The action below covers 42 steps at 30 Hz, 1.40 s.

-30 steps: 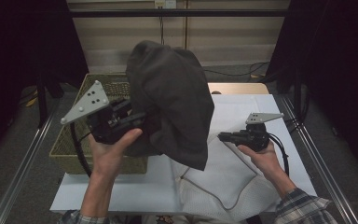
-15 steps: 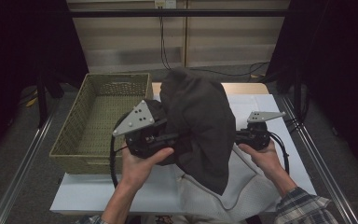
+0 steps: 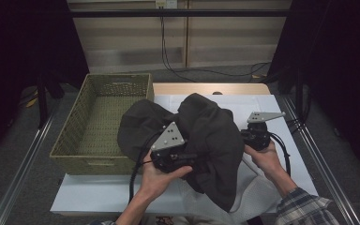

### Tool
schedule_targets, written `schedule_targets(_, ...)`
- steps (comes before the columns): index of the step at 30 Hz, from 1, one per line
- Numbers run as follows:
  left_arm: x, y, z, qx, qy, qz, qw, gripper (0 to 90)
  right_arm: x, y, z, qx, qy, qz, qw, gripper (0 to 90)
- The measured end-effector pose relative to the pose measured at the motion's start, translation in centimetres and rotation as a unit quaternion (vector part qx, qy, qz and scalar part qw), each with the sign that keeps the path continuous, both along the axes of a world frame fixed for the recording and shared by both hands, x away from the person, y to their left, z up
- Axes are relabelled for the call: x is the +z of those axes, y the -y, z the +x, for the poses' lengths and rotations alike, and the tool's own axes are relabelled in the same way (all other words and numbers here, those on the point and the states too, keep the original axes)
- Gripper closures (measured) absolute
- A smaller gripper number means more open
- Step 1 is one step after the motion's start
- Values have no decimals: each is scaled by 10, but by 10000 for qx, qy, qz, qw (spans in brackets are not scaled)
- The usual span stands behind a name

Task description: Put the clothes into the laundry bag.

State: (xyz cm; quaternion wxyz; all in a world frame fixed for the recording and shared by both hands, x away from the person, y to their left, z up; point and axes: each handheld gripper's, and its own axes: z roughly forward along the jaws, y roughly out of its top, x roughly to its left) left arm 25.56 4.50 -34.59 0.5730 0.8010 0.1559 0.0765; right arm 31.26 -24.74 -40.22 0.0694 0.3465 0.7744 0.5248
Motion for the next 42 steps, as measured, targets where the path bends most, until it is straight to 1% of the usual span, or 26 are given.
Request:
schedule_targets(4,-10,12,0,-111,-97,72,9999,640,0,4,0,-75,-29,68,9999,899)
schedule_targets(5,-14,15,-1,-128,-95,158,9997,640,0,5,1,-96,-36,52,9999,899)
schedule_targets(7,-24,22,0,-209,-182,255,9993,640,-3,8,2,-175,-96,51,9998,899)
schedule_targets(9,-33,27,0,-246,-261,446,9984,638,-7,9,3,-202,-152,5,9997,899)
schedule_targets(10,-38,29,1,-291,-281,455,9981,638,-8,10,4,-217,-171,-19,9996,900)
schedule_targets(11,-43,31,2,-262,-358,484,9978,638,-9,10,4,-235,-184,-73,9995,900)
schedule_targets(12,-48,33,3,-329,-394,534,9973,637,-10,10,4,-249,-201,-112,9994,900)
schedule_targets(13,-51,34,3,-310,-385,582,9971,637,-11,10,4,-278,-227,-118,9993,900)
schedule_targets(14,-54,35,2,-296,-377,703,9964,637,-11,11,5,-264,-212,-154,9993,900)
schedule_targets(16,-64,37,2,-368,-443,736,9956,635,-12,11,5,-285,-225,-193,9992,900)
schedule_targets(18,-73,39,3,-377,-476,866,9944,632,-13,12,5,-312,-225,-238,9990,900)
schedule_targets(20,-83,40,5,-376,-561,903,9936,631,-13,12,5,-315,-218,-284,9989,900)
schedule_targets(21,-86,40,5,-433,-567,897,9934,631,-13,12,5,-322,-219,-295,9988,900)
schedule_targets(23,-92,41,6,-504,-551,977,9924,629,-13,12,5,-337,-205,-302,9988,900)
schedule_targets(24,-96,42,6,-491,-598,961,9924,629,-13,12,5,-335,-197,-299,9988,900)
schedule_targets(25,-99,43,5,-486,-587,952,9925,629,-12,12,5,-347,-184,-294,9988,900)
schedule_targets(26,-104,44,4,-518,-562,1005,9920,628,-11,13,4,-373,-173,-271,9988,900)
schedule_targets(29,-116,47,2,-549,-525,927,9928,620,-8,15,4,-391,-126,-193,9990,900)
schedule_targets(31,-117,46,3,-561,-550,847,9933,599,-8,16,3,-401,-125,-213,9989,900)
schedule_targets(33,-114,43,2,-476,-630,817,9935,531,-9,16,4,-428,-134,-211,9988,900)
schedule_targets(34,-113,42,1,-525,-676,727,9937,493,-9,16,4,-418,-138,-200,9988,900)
schedule_targets(35,-110,40,0,-517,-653,746,9937,455,-10,15,4,-398,-147,-195,9989,900)
schedule_targets(38,-101,31,-2,-411,-825,699,9933,358,-10,14,4,-393,-138,-216,9989,900)
schedule_targets(39,-97,27,-2,-380,-823,755,9930,328,-10,14,4,-401,-139,-220,9989,900)
schedule_targets(41,-90,22,-3,-332,-826,766,9931,292,-11,15,5,-417,-140,-232,9988,900)
schedule_targets(42,-86,19,-5,-347,-794,829,9928,269,-11,15,5,-428,-145,-233,9987,900)
